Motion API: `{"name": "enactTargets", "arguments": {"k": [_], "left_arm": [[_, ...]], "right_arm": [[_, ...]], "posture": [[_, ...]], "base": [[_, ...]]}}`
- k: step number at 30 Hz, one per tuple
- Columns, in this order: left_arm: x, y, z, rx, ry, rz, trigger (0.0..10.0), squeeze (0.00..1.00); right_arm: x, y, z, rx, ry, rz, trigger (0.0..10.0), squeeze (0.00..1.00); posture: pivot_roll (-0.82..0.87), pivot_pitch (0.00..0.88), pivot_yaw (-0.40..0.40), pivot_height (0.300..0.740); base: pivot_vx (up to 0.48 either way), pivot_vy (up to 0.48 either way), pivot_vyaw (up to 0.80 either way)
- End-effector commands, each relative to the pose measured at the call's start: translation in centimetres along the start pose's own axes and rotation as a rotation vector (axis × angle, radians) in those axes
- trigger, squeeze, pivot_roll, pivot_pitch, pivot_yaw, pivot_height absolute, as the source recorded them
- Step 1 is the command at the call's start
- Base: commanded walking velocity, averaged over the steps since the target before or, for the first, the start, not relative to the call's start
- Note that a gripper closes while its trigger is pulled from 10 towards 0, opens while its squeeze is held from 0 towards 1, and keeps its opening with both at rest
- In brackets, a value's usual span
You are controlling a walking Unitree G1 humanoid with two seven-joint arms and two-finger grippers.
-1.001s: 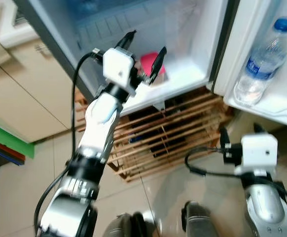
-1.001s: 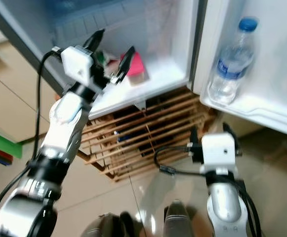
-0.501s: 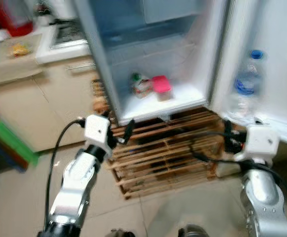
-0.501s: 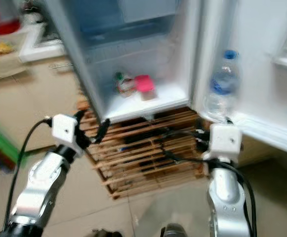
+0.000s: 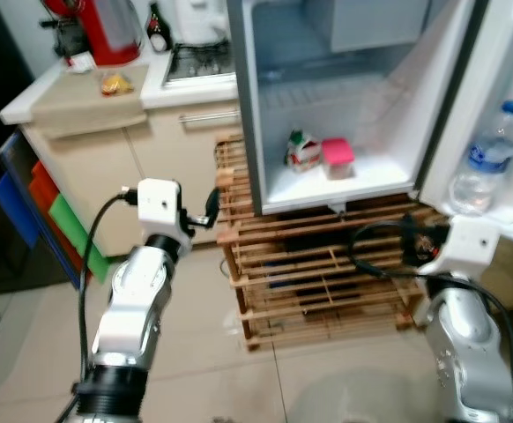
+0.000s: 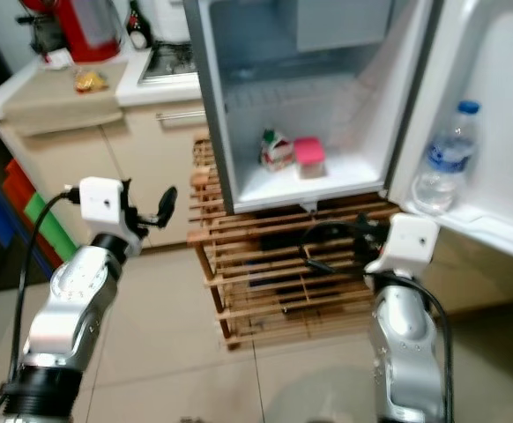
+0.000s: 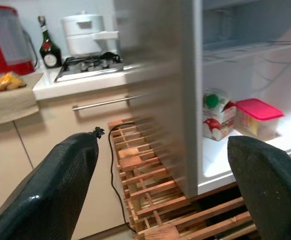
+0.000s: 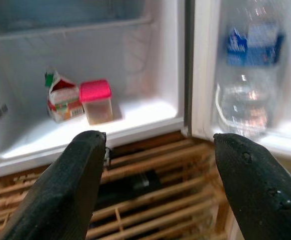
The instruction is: Restocking fridge
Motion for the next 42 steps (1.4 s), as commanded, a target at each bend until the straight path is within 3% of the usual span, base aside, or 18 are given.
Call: {"name": "enactTargets", "arguments": {"k": [1,3,7,14,31,34,35,36,38,40,42], "left_arm": [[0.4,0.6,-1.0,-0.039,0.001,-0.009,10.0,0.0],[0.1,0.6,-2.7,-0.117,-0.019,-0.005,10.0,0.0],[0.1,0.5,-3.9,-0.188,-0.034,-0.004,10.0,0.0],[0.2,0.5,-4.2,-0.205,-0.039,-0.013,10.0,0.0],[-0.2,1.4,-4.6,-0.216,-0.057,-0.002,10.0,0.0],[-1.4,1.4,-3.8,-0.179,-0.072,0.05,10.0,0.0],[-3.0,0.7,-2.0,-0.12,-0.093,0.115,10.0,0.0],[-3.0,0.7,-2.0,-0.12,-0.093,0.115,10.0,0.0],[-4.2,-0.3,-0.2,-0.054,-0.102,0.159,10.0,0.0],[-5.0,-1.6,1.1,0.012,-0.107,0.166,10.0,0.0],[-4.8,-1.9,1.0,0.036,-0.129,0.139,10.0,0.0]], "right_arm": [[-0.7,-0.1,0.1,0.001,0.002,0.02,10.0,0.0],[-0.8,-0.5,-0.2,-0.011,-0.004,0.018,10.0,0.0],[-0.7,-0.6,-0.6,-0.027,-0.019,0.01,10.0,0.0],[-0.7,-1.0,-0.5,-0.014,-0.056,0.0,10.0,0.0],[-1.0,-1.5,0.0,0.003,-0.143,-0.018,10.0,0.0],[-0.4,-1.4,0.3,0.017,-0.141,-0.035,10.0,0.0],[0.3,-1.3,0.2,0.035,-0.151,-0.052,10.0,0.0],[0.3,-1.3,0.2,0.035,-0.151,-0.052,10.0,0.0],[0.6,-1.0,0.1,0.058,-0.163,-0.057,10.0,0.0],[0.7,-0.6,-0.1,0.087,-0.181,-0.06,10.0,0.0],[0.3,-0.2,-0.2,0.096,-0.189,-0.04,10.0,0.0]], "posture": [[-0.17,0.0,0.136,0.736],[-0.18,0.0,0.142,0.736],[-0.19,0.0,0.15,0.736],[-0.2,0.0,0.154,0.736],[-0.22,0.0,0.169,0.736],[-0.22,0.0,0.168,0.736],[-0.22,0.0,0.127,0.736],[-0.22,0.0,0.127,0.736],[-0.22,0.0,0.107,0.736],[-0.19,0.0,0.065,0.736],[-0.17,0.0,0.046,0.736]], "base": [[0.0,0.0,-0.74],[0.0,0.0,-0.73],[0.0,-0.442,-0.73],[0.0,-0.069,-0.73],[0.0,-0.48,-0.6],[0.0,-0.16,0.0],[0.0,0.0,0.0],[0.0,0.0,0.0],[0.0,0.0,0.0],[0.0,0.0,0.57],[0.0,-0.193,0.59]]}}
Point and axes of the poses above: a point about 5 cm out from each wrist's last joint towards the gripper, its own y axis pointing out of the wrist towards the gripper, its own x axis along the axis of the wrist's last joint, z = x × y, the point moved 4 cm from there along y, pointing out of the wrist towards the gripper, and after that the axes turned 15 degrees about -y, right-handed, at the moved point
